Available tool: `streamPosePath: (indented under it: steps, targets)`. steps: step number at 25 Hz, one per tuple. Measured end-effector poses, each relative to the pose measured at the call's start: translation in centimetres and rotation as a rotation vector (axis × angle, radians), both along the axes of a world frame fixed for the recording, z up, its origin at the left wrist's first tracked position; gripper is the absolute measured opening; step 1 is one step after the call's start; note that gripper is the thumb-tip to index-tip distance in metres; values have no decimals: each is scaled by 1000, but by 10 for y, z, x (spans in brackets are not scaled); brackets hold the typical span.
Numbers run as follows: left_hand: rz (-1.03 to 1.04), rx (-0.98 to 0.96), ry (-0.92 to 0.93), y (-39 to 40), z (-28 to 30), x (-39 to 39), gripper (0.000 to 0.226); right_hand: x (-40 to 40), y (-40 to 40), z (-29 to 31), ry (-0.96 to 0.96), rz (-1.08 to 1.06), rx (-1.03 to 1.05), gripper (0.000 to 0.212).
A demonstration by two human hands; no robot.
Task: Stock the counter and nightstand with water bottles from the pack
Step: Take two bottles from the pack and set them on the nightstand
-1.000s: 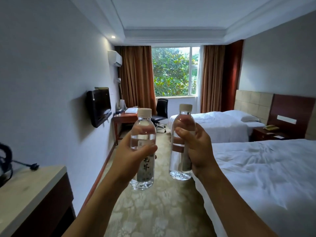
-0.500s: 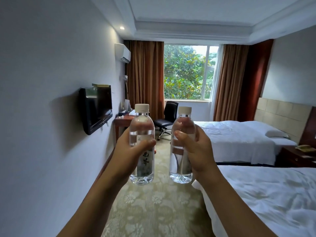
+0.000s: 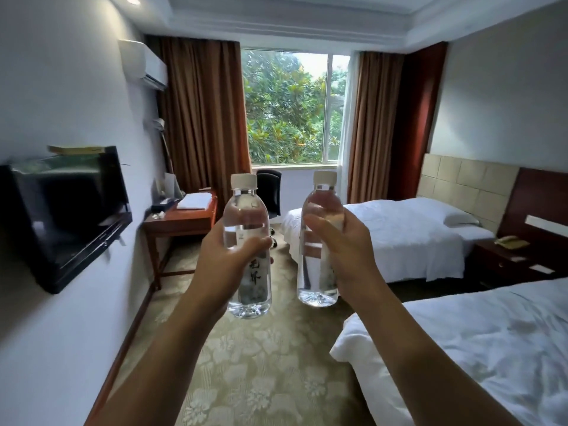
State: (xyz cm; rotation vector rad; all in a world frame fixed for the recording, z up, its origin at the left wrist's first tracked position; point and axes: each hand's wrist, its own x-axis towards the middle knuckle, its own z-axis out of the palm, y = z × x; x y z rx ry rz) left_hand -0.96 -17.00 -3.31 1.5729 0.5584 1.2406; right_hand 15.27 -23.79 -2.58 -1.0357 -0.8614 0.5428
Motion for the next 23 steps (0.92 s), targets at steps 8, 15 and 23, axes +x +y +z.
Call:
streamPosePath:
  steps: [8,15,23]
  targets:
    - [-4,-24,30,255,-21,141,31,146,248,-17,1,-7,23,15]
    - [-40,-43,-17,450,-5,242,38,252,439,-9,-52,-37,3,24]
    - [-253,-33,-52,685,-24,432,24,405,641,-31,-165,-240,-25,28]
